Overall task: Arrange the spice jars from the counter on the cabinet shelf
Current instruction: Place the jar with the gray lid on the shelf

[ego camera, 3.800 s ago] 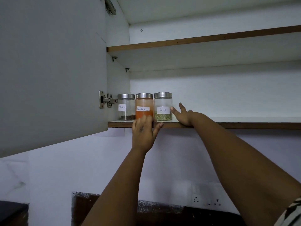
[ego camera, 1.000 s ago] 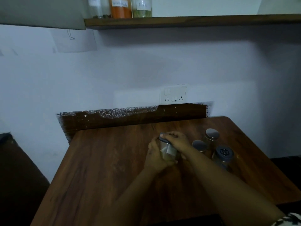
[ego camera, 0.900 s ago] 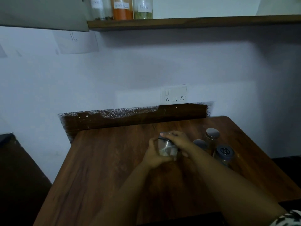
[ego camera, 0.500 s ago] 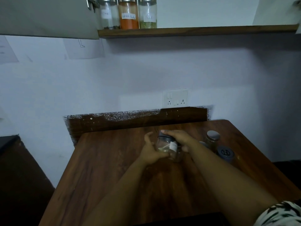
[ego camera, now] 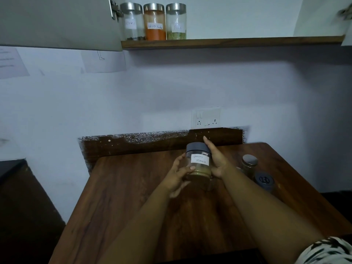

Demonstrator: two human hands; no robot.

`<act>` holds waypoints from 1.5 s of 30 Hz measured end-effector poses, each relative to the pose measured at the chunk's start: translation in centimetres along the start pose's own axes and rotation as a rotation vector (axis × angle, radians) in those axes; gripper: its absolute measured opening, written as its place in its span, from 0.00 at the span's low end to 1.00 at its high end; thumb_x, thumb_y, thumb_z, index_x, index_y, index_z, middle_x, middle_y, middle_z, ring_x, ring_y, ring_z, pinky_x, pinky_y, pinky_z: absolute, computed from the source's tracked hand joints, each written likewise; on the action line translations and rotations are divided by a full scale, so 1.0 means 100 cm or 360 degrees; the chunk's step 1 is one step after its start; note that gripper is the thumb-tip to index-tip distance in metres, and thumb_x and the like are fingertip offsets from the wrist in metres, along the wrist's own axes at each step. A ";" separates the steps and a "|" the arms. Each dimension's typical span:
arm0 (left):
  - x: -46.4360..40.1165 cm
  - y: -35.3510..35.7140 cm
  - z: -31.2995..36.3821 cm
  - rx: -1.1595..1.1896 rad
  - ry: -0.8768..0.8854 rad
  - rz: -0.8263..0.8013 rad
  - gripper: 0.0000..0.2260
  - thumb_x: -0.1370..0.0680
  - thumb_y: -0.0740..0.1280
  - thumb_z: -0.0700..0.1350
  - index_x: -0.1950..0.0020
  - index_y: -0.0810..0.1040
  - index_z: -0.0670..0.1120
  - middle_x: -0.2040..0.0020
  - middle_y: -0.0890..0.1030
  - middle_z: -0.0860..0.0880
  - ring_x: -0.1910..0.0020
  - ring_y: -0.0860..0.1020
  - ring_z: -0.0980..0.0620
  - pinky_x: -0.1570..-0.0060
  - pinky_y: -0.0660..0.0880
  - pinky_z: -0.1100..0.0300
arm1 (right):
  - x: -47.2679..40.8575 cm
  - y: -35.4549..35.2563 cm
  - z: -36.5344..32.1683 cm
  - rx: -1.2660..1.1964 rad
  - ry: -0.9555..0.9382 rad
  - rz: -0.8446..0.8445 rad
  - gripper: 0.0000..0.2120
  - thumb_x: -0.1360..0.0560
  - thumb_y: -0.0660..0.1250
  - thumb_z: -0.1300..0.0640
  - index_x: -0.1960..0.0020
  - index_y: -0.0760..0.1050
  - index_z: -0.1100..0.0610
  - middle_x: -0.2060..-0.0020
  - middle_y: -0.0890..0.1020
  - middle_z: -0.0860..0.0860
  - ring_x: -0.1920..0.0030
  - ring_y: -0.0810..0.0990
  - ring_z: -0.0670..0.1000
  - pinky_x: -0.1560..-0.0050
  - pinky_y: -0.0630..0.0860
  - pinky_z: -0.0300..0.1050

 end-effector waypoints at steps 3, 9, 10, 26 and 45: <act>0.001 0.000 0.001 -0.0019 -0.0007 -0.0029 0.35 0.32 0.73 0.41 0.28 0.64 0.54 0.40 0.79 0.44 0.44 0.81 0.47 0.49 0.79 0.51 | 0.001 0.003 -0.001 0.0015 0.0016 -0.0017 0.28 0.29 0.67 0.36 0.49 0.79 0.62 0.57 0.83 0.60 0.59 0.83 0.57 0.52 0.80 0.51; -0.001 0.008 0.008 0.0023 0.0034 -0.0034 0.38 0.34 0.75 0.36 0.28 0.64 0.53 0.43 0.81 0.44 0.44 0.81 0.43 0.50 0.80 0.48 | -0.003 0.003 -0.002 -0.0033 0.0011 -0.0002 0.31 0.30 0.66 0.34 0.47 0.79 0.62 0.57 0.83 0.60 0.58 0.83 0.58 0.51 0.79 0.51; -0.001 0.009 0.009 0.0032 0.0043 -0.0027 0.39 0.35 0.75 0.36 0.28 0.64 0.52 0.42 0.80 0.43 0.44 0.81 0.43 0.52 0.80 0.50 | -0.003 0.003 -0.004 -0.0037 0.0003 -0.0005 0.31 0.29 0.65 0.34 0.47 0.79 0.62 0.57 0.84 0.60 0.58 0.83 0.58 0.50 0.79 0.52; -0.022 0.017 0.045 0.0145 0.0385 0.0178 0.34 0.35 0.77 0.46 0.31 0.68 0.48 0.40 0.79 0.43 0.41 0.79 0.45 0.43 0.77 0.51 | 0.014 0.006 -0.038 0.0404 -0.0264 -0.0236 0.40 0.34 0.76 0.60 0.27 0.63 0.48 0.34 0.75 0.58 0.39 0.78 0.58 0.50 0.80 0.53; -0.074 0.126 0.271 -0.0673 0.1301 0.0192 0.31 0.29 0.76 0.43 0.28 0.69 0.56 0.40 0.76 0.63 0.42 0.77 0.62 0.51 0.78 0.69 | 0.045 0.064 -0.304 0.0920 -0.1077 -0.0486 0.48 0.34 0.71 0.78 0.24 0.61 0.46 0.35 0.77 0.58 0.37 0.78 0.57 0.37 0.76 0.53</act>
Point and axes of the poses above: each hand's wrist, its own x-axis away from the middle knuckle, its own y-axis out of the palm, z = x × y, the point moved 7 cm from there along -x, towards the middle knuckle
